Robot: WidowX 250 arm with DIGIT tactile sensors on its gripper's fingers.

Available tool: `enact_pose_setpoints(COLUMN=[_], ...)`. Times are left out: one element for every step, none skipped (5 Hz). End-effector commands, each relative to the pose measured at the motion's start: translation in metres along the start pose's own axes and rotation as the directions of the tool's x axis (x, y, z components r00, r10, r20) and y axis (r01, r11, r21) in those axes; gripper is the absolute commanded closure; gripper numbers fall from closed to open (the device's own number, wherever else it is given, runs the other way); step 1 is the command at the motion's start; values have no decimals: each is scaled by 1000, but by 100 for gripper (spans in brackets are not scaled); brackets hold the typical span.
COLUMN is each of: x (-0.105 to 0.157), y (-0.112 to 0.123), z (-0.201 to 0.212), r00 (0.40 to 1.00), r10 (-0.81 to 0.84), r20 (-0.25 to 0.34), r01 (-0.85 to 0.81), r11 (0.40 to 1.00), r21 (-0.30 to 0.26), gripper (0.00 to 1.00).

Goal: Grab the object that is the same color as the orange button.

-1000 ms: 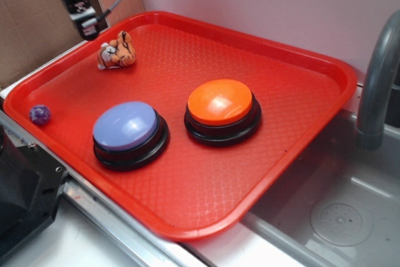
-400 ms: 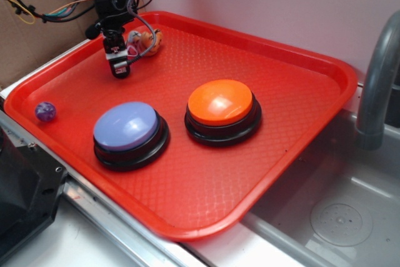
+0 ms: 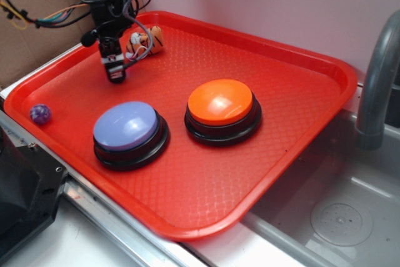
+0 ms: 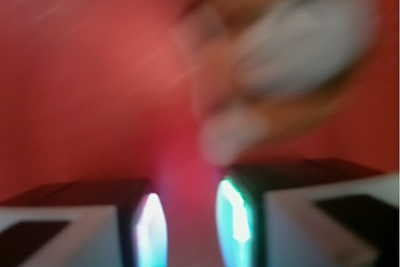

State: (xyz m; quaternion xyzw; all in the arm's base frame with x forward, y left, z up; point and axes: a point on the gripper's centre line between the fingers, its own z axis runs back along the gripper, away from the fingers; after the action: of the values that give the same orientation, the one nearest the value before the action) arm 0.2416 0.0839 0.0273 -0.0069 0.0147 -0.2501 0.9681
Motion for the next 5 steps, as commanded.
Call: enact_pose_setpoints(x=[5,17,40,50,57], y=[-21,-8,12,20,31], z=[110,106,75,48,24], r00=[979,970,975,981,988], r10=[53,80,-15,-2,18], r20=[196,232,220,192,154], r01=[-74,-110,-14,-26,-39], r11=[992,987,991,990,991], r21=[102,121,131,138,129], gripper=[0,0,0,0,0])
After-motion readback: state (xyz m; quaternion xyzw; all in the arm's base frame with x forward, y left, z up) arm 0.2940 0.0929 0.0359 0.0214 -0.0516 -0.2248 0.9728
